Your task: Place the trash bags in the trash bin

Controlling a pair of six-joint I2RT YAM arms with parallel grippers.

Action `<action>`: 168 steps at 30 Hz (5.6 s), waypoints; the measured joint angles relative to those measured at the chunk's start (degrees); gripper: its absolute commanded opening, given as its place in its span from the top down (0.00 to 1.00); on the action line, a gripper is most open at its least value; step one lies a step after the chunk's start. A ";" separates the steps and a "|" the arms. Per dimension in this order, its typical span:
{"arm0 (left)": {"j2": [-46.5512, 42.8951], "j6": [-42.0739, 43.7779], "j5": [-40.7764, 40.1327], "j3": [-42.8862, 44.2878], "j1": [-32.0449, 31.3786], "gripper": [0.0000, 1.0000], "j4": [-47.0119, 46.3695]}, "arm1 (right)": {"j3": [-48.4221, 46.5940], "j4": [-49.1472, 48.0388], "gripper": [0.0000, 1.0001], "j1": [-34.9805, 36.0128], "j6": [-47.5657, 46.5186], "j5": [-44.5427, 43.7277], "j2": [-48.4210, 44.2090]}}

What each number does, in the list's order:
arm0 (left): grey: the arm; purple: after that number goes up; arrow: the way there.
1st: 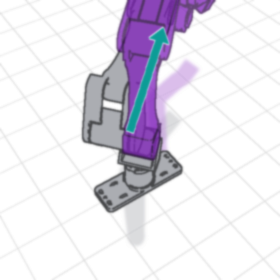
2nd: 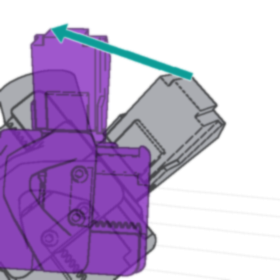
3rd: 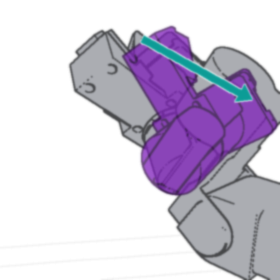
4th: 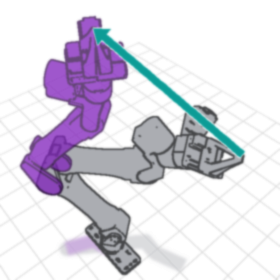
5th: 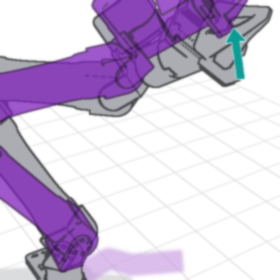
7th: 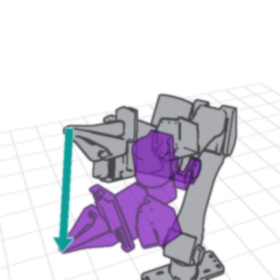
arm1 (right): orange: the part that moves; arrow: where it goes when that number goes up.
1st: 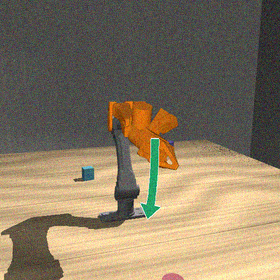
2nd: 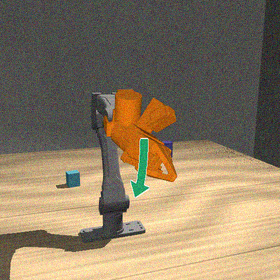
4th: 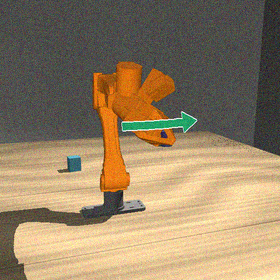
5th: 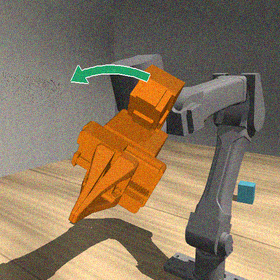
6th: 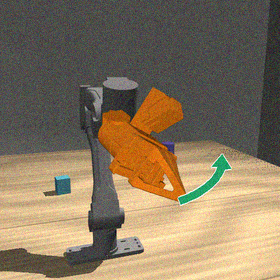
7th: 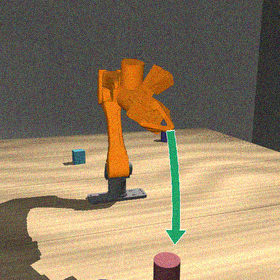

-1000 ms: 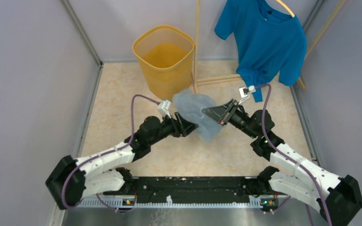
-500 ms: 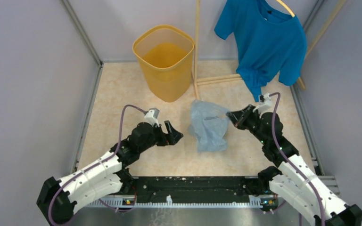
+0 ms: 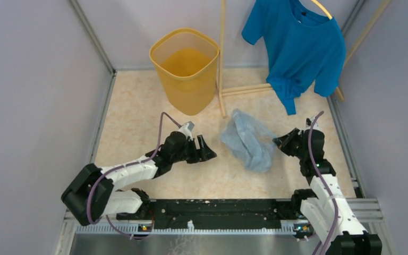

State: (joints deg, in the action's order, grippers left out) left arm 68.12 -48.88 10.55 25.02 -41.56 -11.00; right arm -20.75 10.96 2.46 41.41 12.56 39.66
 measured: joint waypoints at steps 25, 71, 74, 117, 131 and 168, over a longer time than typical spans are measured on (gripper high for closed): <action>35.06 -2.21 8.41 12.39 -4.96 0.58 -36.24 | 2.03 -6.99 1.00 -9.40 -0.92 12.81 4.70; -8.22 24.81 -31.87 11.28 -11.74 0.99 14.80 | -4.63 -8.83 1.00 -1.95 -9.11 19.17 12.59; -4.66 22.47 -28.35 10.32 -11.78 0.90 17.16 | -3.54 -8.76 1.00 -1.97 -9.49 18.93 13.27; 9.75 5.27 3.28 6.21 11.47 0.46 7.63 | -3.23 -8.07 1.00 -1.99 -12.70 22.27 9.42; 17.11 5.64 -2.51 6.88 11.50 0.99 0.59 | -3.23 -8.33 1.00 -1.99 -12.68 23.63 9.49; -22.10 17.18 -1.14 34.75 11.30 1.00 15.37 | -29.51 -17.38 1.00 2.71 -6.49 22.64 -8.66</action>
State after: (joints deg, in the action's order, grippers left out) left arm 46.02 -31.70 9.41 59.77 -30.26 4.36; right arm -50.26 -6.42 5.17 34.92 35.20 31.00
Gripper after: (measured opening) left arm 0.006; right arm 0.005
